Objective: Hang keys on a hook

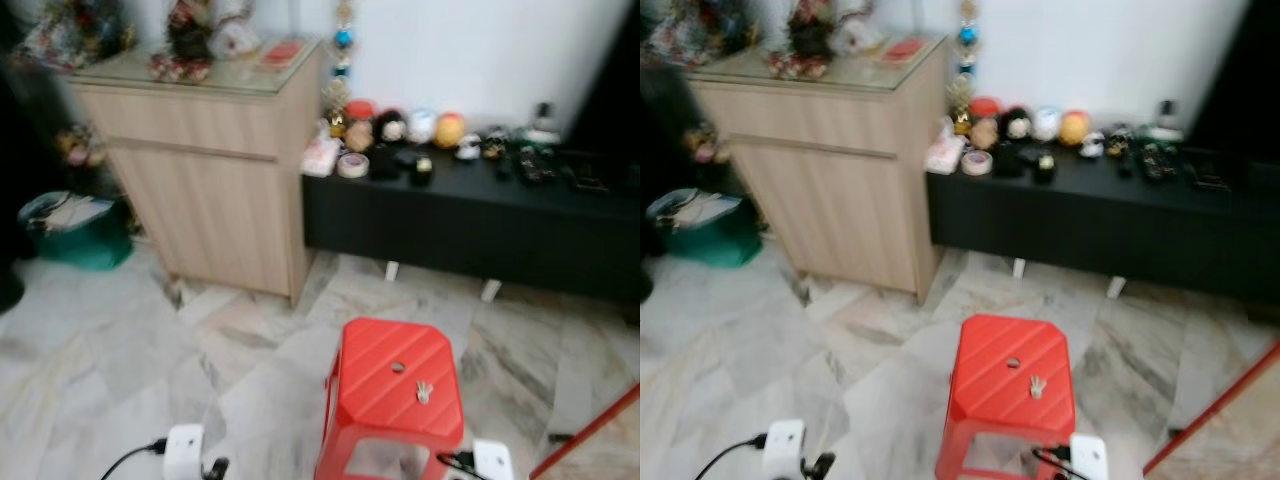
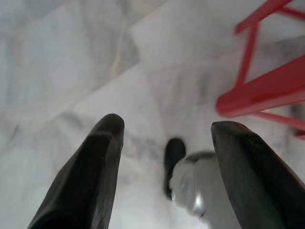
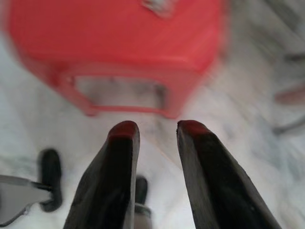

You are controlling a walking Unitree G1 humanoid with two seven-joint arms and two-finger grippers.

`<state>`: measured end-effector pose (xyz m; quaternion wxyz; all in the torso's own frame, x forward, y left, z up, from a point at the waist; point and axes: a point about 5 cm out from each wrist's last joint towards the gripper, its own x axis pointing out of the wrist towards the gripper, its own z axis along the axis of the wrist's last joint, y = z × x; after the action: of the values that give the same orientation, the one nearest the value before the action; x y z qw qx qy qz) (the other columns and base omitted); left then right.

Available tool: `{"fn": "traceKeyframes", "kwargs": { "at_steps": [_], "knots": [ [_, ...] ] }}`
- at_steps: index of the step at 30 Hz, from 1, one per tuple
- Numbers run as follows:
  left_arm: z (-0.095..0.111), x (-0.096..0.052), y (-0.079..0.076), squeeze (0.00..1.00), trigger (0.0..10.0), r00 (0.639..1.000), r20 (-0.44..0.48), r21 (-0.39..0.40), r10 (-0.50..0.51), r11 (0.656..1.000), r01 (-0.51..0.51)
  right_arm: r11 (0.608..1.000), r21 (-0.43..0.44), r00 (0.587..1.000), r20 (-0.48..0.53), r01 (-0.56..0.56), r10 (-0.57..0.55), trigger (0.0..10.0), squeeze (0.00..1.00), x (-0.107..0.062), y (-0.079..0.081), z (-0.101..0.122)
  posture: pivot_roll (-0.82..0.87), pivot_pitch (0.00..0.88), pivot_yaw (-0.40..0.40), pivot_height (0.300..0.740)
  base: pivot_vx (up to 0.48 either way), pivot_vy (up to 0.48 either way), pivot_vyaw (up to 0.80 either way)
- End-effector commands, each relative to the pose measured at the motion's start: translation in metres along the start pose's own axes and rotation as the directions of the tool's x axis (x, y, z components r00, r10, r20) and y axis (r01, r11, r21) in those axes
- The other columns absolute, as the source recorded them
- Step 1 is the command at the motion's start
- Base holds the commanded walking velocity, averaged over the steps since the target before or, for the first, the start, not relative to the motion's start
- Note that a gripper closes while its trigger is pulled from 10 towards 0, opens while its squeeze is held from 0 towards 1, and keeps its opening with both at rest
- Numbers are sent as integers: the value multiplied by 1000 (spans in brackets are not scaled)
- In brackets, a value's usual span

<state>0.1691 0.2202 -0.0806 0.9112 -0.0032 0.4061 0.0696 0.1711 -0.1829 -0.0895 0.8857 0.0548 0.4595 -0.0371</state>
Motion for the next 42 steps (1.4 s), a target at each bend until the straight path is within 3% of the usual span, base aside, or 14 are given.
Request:
{"fn": "traceKeyframes", "kwargs": {
  "at_steps": [1, 11, 42],
  "knots": [
    [7, 2, -4, 0, 10000, 1000, 21, -4, -9, 1000, 9, 1000, 6, 1000, -15, 11, -11, 10000, 0, -2, -5, -7, 79, 0, -38, 740, 266, 0, 0],
    [8, 2, -4, 0, 10000, 1000, 27, -5, -7, 1000, 8, 1000, 3, 1000, -13, 2, -2, 10000, 0, -2, -5, -6, 77, 0, -37, 740, 266, 0, 636],
    [5, 1, -4, 0, 10000, 999, 31, -11, -16, 1000, 16, 998, 45, 999, 13, 36, -36, 10000, 0, -3, -7, -7, 82, 0, -41, 740, 0, 0, 0]
  ]
}}
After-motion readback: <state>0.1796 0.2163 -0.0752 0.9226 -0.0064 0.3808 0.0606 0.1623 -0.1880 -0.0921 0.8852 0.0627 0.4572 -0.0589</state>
